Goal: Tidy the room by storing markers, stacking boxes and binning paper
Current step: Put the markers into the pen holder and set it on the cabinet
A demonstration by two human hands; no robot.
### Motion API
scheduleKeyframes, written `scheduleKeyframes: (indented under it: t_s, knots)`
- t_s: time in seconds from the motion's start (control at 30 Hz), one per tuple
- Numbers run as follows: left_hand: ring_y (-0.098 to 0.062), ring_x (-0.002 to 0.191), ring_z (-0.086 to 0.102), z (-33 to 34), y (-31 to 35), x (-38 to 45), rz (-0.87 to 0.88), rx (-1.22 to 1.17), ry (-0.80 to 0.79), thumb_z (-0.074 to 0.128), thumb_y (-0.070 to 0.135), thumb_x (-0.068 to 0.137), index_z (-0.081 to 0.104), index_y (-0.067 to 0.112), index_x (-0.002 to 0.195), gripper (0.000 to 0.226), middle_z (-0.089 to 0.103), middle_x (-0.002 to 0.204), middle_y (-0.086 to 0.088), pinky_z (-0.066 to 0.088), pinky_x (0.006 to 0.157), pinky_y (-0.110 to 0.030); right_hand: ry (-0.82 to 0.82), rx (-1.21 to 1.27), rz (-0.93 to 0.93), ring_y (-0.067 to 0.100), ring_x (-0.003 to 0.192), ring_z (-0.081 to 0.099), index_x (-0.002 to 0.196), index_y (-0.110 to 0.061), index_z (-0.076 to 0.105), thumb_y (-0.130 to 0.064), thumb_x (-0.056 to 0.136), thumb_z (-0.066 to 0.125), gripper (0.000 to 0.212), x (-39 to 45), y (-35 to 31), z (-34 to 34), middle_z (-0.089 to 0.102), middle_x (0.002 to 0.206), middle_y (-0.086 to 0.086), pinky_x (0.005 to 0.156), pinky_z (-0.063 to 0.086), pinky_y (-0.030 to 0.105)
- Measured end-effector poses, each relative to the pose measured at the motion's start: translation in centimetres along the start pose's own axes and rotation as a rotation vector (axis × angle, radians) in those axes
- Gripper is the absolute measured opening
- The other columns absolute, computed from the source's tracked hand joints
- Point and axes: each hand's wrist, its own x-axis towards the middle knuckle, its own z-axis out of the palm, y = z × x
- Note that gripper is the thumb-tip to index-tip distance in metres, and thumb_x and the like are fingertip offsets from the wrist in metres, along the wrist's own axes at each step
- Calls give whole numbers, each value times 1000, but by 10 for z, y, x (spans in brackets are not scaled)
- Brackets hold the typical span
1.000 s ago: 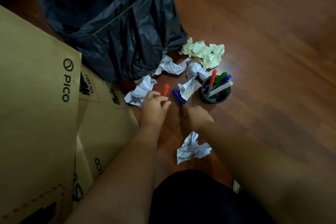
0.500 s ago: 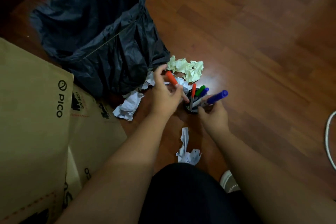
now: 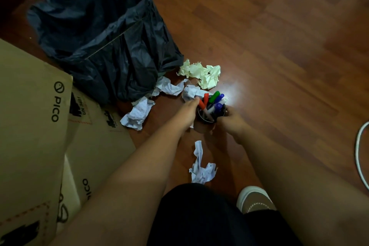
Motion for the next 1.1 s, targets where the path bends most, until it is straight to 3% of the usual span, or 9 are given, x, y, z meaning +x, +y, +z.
scheduleKeyframes:
  t_s: [0.17, 0.3, 0.37, 0.53, 0.67, 0.77, 0.9, 1.0, 1.1]
  knots:
    - [-23, 108, 58, 2, 24, -19, -43, -222, 13, 34, 46, 103, 51, 15, 137, 49, 54, 121, -2, 44, 91, -32, 14, 66, -85, 22, 88, 62, 102, -20, 61, 22, 75, 45, 53, -17, -26, -11, 65, 93, 6, 60, 53, 26]
    - [-12, 75, 62, -2, 61, -65, 19, -298, 77, 47, 14, 98, 67, 18, 83, 25, 62, 87, 3, 54, 67, -20, -45, 89, -121, 27, 88, 60, 115, -21, 51, 23, 80, 40, 57, -64, -63, -30, 60, 105, 14, 62, 52, 31]
    - [-7, 69, 66, -7, 79, -101, 33, -310, 96, 43, -2, 92, 70, 22, 82, 37, 66, 81, 2, 53, 56, -14, -73, 92, -130, 27, 86, 61, 116, -21, 52, 22, 81, 39, 57, -102, -87, -45, 59, 110, 17, 65, 53, 34]
    - [-11, 97, 67, -28, 130, -217, 159, -212, 119, 55, -8, 85, 65, 40, 94, 50, 70, 107, 3, 52, 78, -23, -210, 176, -109, 24, 80, 61, 122, -15, 56, 27, 80, 36, 62, -224, -165, -80, 55, 118, 18, 60, 53, 27]
    - [9, 93, 65, -50, 182, -337, 237, -243, 117, 74, -4, 77, 62, 52, 93, 60, 68, 99, 29, 52, 72, -13, -305, 180, -117, 23, 80, 65, 117, -17, 62, 28, 79, 42, 62, -336, -242, -95, 60, 116, 9, 69, 55, 31]
    - [16, 92, 63, -73, 221, -423, 327, -254, 132, 79, -4, 74, 59, 43, 105, 59, 64, 104, 29, 49, 68, -6, -413, 91, -179, 26, 87, 67, 106, -31, 67, 25, 75, 54, 65, -413, -303, -104, 65, 114, -2, 84, 53, 43]
    - [2, 107, 63, -121, 288, -558, 444, -325, 307, 82, 1, 73, 64, 34, 106, 51, 70, 112, 17, 53, 80, -18, -615, -158, -380, 20, 88, 64, 115, -42, 64, 13, 78, 62, 66, -525, -417, -98, 67, 115, -24, 77, 48, 38]
    - [-27, 118, 61, -144, 296, -603, 532, -413, 383, 78, -9, 74, 64, 23, 107, 48, 68, 118, 0, 51, 95, -42, -705, -293, -514, 8, 85, 63, 112, -48, 64, 12, 82, 62, 67, -563, -458, -77, 71, 106, -23, 70, 47, 26]
    - [-24, 113, 62, -148, 300, -614, 576, -515, 425, 73, -15, 74, 62, 27, 106, 54, 66, 117, 7, 53, 90, -32, -724, -318, -581, -5, 82, 67, 116, -47, 59, 13, 81, 65, 69, -569, -472, -66, 70, 104, -31, 62, 49, 11]
